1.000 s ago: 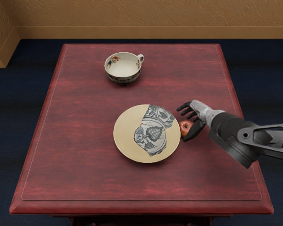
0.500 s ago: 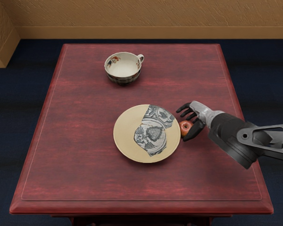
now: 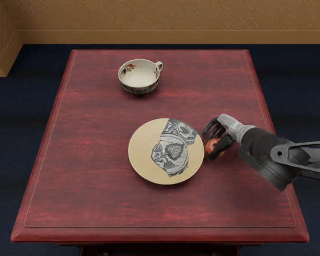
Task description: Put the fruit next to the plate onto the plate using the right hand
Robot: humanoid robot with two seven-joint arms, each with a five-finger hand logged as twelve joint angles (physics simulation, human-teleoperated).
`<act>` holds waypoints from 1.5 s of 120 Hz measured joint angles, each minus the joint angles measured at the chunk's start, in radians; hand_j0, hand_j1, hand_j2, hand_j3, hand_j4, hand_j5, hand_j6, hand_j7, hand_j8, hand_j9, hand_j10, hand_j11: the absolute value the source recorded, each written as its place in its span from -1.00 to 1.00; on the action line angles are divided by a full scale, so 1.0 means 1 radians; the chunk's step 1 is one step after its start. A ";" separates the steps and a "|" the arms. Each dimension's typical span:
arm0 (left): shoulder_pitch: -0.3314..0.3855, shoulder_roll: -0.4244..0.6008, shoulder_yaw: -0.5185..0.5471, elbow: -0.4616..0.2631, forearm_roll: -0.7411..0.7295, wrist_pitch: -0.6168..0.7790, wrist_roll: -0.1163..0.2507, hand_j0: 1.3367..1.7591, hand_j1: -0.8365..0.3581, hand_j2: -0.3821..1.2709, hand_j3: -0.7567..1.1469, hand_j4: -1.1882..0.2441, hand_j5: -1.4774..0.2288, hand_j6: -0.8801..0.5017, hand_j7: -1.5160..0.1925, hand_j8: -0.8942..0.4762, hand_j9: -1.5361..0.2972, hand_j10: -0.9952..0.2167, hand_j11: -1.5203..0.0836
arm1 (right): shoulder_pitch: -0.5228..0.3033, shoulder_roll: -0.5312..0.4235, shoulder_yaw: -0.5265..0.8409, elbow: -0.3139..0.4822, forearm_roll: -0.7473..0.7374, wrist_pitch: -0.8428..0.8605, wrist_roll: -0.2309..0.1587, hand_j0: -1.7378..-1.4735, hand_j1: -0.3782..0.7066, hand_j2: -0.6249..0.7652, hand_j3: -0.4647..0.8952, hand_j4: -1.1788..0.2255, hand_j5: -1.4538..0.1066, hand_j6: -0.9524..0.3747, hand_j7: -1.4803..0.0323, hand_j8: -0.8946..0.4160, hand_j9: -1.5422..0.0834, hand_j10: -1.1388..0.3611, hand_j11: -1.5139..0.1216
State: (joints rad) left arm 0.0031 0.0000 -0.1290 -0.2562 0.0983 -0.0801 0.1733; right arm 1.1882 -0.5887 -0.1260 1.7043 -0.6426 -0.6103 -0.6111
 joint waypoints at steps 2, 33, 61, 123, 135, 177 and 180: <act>0.000 0.000 0.000 0.000 0.000 0.000 0.000 0.52 0.97 -0.54 -0.21 0.65 0.72 0.26 0.76 0.29 0.66 0.63 0.88 | 0.000 -0.005 0.007 0.000 0.000 0.000 0.000 -0.36 0.25 0.56 -0.32 -0.24 -0.37 -0.46 -0.43 -0.30 -0.42 -0.23 -0.49; 0.000 0.000 0.000 0.000 0.000 -0.001 0.000 0.52 0.97 -0.54 -0.21 0.65 0.72 0.26 0.76 0.29 0.66 0.63 0.88 | 0.099 -0.055 0.094 0.010 0.015 0.003 0.000 -0.37 0.24 0.76 -0.32 -0.43 -0.60 -0.57 -0.51 -0.32 -0.52 -0.27 -0.57; 0.000 0.000 0.000 0.000 0.000 0.000 0.000 0.52 0.97 -0.54 -0.21 0.65 0.72 0.26 0.76 0.29 0.66 0.63 0.88 | 0.183 -0.003 0.099 0.037 0.049 0.002 0.001 -0.38 0.19 0.75 -0.32 -0.49 -0.65 -0.60 -0.53 -0.35 -0.52 -0.31 -0.58; 0.000 0.000 0.000 0.000 0.000 0.000 0.000 0.52 0.97 -0.54 -0.20 0.65 0.72 0.26 0.76 0.29 0.66 0.63 0.88 | 0.161 0.099 0.088 0.039 0.050 0.000 -0.001 -0.39 0.15 0.54 -0.32 -0.38 -0.42 -0.67 -0.34 -0.34 -0.32 -0.23 -0.35; 0.000 0.000 0.000 0.000 0.000 0.000 0.000 0.52 0.97 -0.54 -0.20 0.65 0.72 0.26 0.76 0.29 0.66 0.63 0.88 | 0.154 0.092 0.093 0.039 0.050 0.000 0.000 -0.39 -0.24 0.29 -0.32 0.01 0.05 -0.27 0.14 -0.09 0.13 0.04 0.09; 0.004 0.000 0.001 0.000 -0.001 0.000 0.000 0.52 0.97 -0.54 -0.20 0.65 0.72 0.26 0.76 0.29 0.66 0.63 0.88 | -0.414 -0.123 1.109 -0.056 0.271 0.594 0.000 -0.40 -0.78 -0.04 -0.32 0.53 0.69 0.28 0.78 0.25 0.73 0.41 0.69; 0.005 0.000 0.001 0.000 -0.001 -0.001 0.000 0.52 0.97 -0.54 -0.20 0.65 0.72 0.26 0.76 0.29 0.66 0.63 0.88 | -0.457 -0.149 1.163 -0.079 0.318 0.672 0.000 -0.40 -0.79 -0.04 -0.32 0.54 0.70 0.29 0.79 0.26 0.74 0.42 0.70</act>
State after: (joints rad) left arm 0.0076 0.0000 -0.1279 -0.2562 0.0968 -0.0806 0.1733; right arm 0.7310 -0.7373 1.0374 1.6249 -0.3249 0.0619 -0.6109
